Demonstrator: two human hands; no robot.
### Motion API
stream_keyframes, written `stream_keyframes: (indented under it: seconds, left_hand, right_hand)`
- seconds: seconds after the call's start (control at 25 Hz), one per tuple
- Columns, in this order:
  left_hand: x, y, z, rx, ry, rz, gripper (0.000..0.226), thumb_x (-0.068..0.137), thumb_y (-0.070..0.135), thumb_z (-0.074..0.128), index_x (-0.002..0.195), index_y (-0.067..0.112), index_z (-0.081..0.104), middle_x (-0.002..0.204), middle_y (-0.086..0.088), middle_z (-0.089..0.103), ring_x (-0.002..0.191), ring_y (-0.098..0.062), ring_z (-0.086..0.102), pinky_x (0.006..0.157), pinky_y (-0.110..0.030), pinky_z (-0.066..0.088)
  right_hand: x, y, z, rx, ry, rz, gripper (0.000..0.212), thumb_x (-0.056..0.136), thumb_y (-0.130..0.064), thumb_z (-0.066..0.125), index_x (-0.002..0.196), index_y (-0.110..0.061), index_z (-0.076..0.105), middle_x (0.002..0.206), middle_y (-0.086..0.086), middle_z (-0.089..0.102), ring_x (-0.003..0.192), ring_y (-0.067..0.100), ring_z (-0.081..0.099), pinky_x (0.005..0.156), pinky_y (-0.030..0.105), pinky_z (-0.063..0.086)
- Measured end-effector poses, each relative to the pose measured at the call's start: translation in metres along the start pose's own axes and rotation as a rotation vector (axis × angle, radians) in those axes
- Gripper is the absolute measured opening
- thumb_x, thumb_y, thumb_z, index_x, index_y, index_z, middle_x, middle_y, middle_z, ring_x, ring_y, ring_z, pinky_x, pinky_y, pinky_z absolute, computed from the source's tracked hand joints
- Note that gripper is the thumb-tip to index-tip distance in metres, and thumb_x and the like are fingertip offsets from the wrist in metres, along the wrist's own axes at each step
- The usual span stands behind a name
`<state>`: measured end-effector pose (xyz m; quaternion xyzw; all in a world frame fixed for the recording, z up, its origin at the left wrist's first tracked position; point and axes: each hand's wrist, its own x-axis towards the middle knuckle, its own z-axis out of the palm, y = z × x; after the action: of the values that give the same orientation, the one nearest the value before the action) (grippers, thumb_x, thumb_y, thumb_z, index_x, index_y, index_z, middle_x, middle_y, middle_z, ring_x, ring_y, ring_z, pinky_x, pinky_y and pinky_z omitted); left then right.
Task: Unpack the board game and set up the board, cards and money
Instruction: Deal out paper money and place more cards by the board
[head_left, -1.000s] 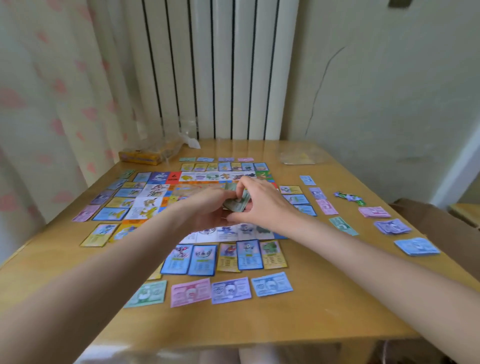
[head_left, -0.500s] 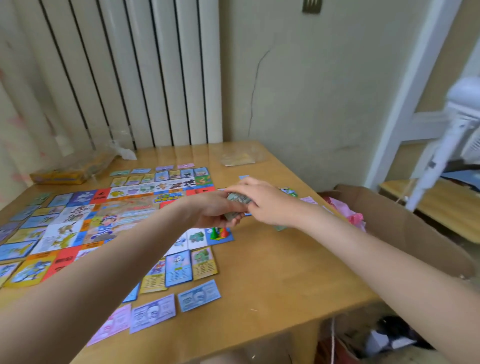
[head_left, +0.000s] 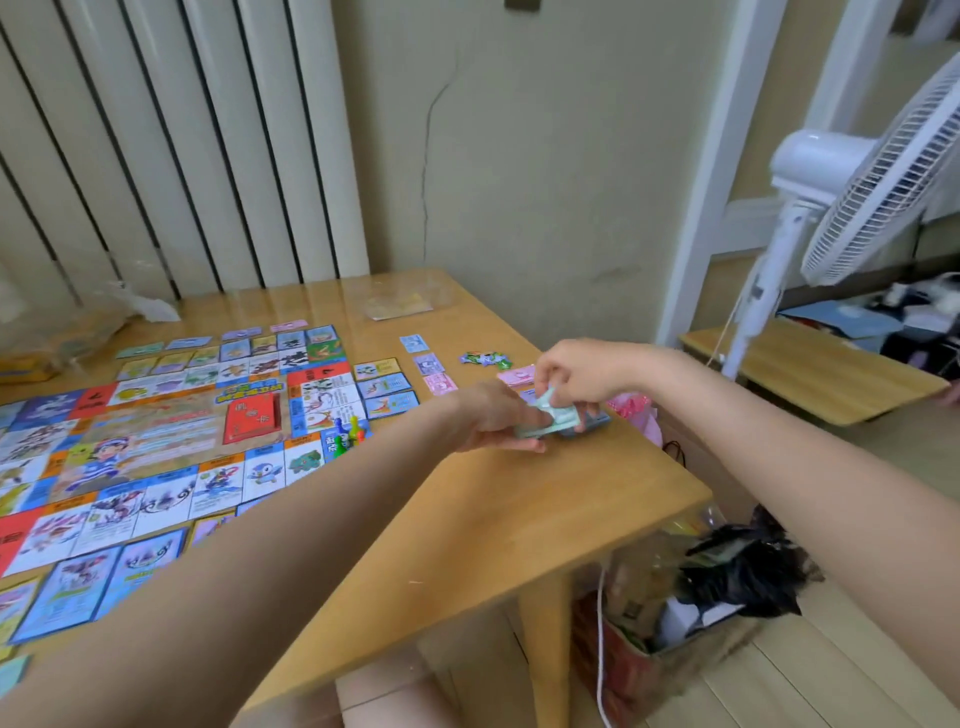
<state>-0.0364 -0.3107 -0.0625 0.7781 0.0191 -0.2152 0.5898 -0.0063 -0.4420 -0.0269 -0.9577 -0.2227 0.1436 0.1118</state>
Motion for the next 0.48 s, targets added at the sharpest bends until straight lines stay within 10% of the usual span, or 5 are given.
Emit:
stream_keyframes:
  seconds: [0.28, 0.48]
  left_hand:
    - [0.01, -0.017, 0.04, 0.528, 0.101, 0.195, 0.011, 0.088, 0.01, 0.06, 0.1, 0.01, 0.059, 0.1, -0.018, 0.069, 0.042, 0.002, 0.058, 0.067, -0.018, 0.05]
    - [0.012, -0.019, 0.058, 0.954, 0.253, 0.328, 0.029, 0.088, 0.024, 0.059, 0.108, 0.003, 0.06, 0.104, -0.014, 0.061, 0.099, -0.027, 0.057, 0.082, -0.034, 0.043]
  right_hand:
    - [-0.018, 0.029, 0.004, 0.027, -0.207, 0.204, 0.012, 0.09, -0.002, 0.054, 0.097, -0.012, 0.052, 0.055, 0.003, 0.061, 0.037, 0.008, 0.057, 0.037, 0.014, 0.041]
    - [-0.013, 0.022, 0.012, -0.257, -0.143, 0.302, 0.018, 0.085, -0.004, 0.059, 0.101, -0.001, 0.053, 0.082, 0.018, 0.066, 0.049, 0.023, 0.057, 0.059, 0.034, 0.053]
